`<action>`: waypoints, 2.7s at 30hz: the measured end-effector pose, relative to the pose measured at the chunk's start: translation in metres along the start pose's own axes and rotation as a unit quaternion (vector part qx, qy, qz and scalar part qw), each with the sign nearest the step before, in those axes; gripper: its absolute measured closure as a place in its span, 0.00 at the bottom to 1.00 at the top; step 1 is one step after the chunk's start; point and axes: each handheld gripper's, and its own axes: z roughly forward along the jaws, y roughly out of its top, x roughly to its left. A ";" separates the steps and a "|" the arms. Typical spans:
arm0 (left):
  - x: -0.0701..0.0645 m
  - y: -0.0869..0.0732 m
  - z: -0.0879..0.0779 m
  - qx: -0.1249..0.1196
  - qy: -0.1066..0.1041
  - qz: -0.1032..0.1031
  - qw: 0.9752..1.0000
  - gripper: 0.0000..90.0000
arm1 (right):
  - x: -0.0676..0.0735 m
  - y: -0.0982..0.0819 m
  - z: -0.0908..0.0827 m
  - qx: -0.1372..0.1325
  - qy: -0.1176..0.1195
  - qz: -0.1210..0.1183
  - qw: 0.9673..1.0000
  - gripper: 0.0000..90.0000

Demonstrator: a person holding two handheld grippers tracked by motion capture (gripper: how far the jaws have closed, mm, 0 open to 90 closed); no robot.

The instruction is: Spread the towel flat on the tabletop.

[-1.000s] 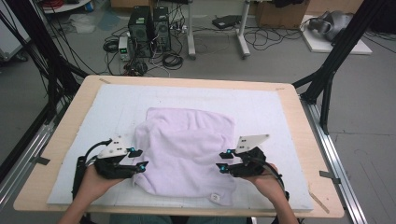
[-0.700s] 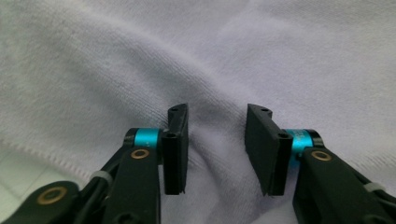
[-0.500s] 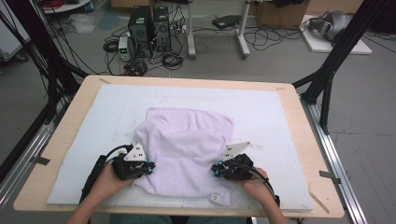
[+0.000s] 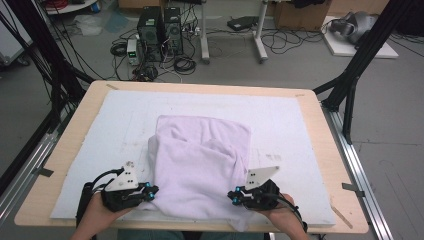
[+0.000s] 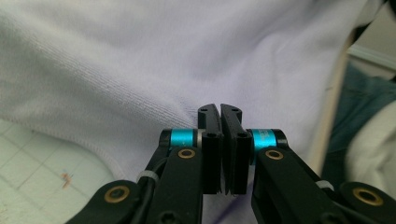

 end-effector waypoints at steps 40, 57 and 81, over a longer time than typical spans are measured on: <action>-0.008 -0.002 -0.007 -0.013 -0.001 -0.010 1.000 0.77 | 0.013 0.006 -0.011 -0.027 0.010 -0.011 1.000 0.86; 0.029 -0.021 0.035 0.052 0.042 -0.018 0.998 0.96 | -0.038 -0.006 0.031 0.033 -0.045 0.012 0.998 0.95; 0.012 -0.008 0.007 -0.006 0.052 -0.007 0.999 0.76 | -0.015 0.008 -0.005 -0.002 -0.064 -0.021 0.998 0.83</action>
